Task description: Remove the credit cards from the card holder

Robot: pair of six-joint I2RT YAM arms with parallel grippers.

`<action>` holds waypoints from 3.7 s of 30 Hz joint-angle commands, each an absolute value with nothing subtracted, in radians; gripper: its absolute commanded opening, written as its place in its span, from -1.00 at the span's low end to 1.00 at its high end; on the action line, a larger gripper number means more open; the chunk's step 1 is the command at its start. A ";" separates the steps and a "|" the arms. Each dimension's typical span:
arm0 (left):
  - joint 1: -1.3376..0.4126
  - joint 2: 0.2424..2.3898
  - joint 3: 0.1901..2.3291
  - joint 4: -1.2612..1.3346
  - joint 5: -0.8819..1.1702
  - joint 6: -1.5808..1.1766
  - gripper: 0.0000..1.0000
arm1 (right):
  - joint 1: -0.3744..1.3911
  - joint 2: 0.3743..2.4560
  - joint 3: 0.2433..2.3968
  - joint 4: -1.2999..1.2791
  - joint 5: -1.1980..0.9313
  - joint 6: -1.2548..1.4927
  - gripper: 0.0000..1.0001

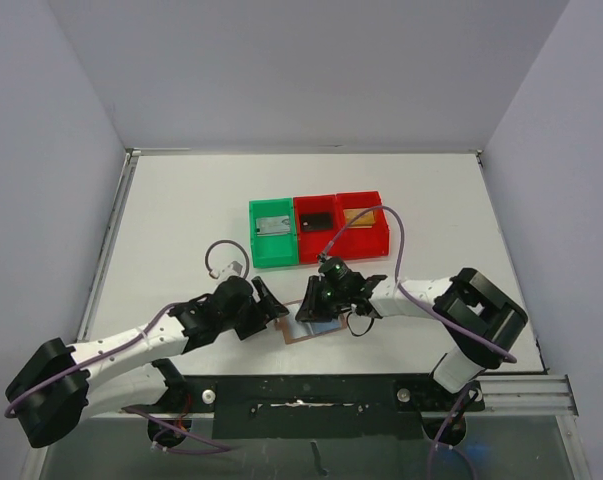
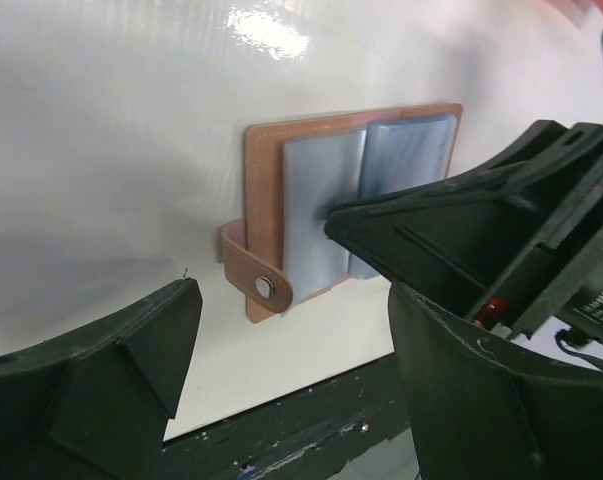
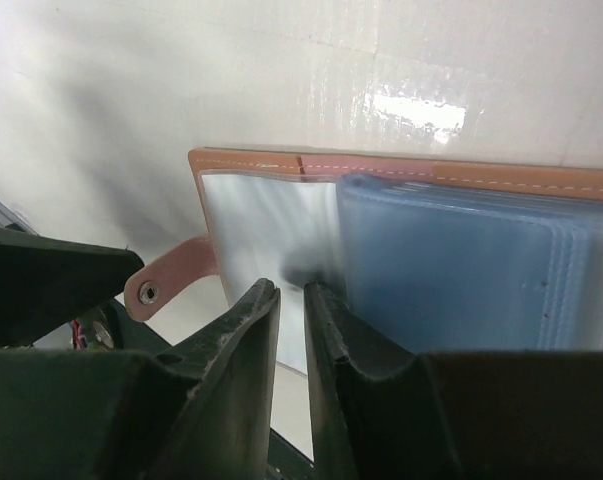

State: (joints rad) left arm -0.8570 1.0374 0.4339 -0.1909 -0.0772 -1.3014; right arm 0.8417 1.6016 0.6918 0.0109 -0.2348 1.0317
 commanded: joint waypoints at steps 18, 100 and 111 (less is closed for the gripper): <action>-0.864 1.338 0.564 -0.306 -0.146 -1.173 0.07 | 0.838 1.481 0.684 0.044 -0.198 1.019 -0.51; -0.887 1.151 0.602 -0.462 -0.210 -1.185 -0.13 | 0.738 1.281 0.691 -0.168 -0.117 0.965 -0.05; -0.891 1.111 0.653 -0.386 -0.100 -1.166 0.12 | 0.685 1.214 0.639 -0.256 -0.073 0.953 -0.03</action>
State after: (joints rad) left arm -0.8848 1.0721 0.5999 -0.4374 -0.1436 -1.1744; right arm 0.6880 1.2282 0.6491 -0.2504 -0.0940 0.9600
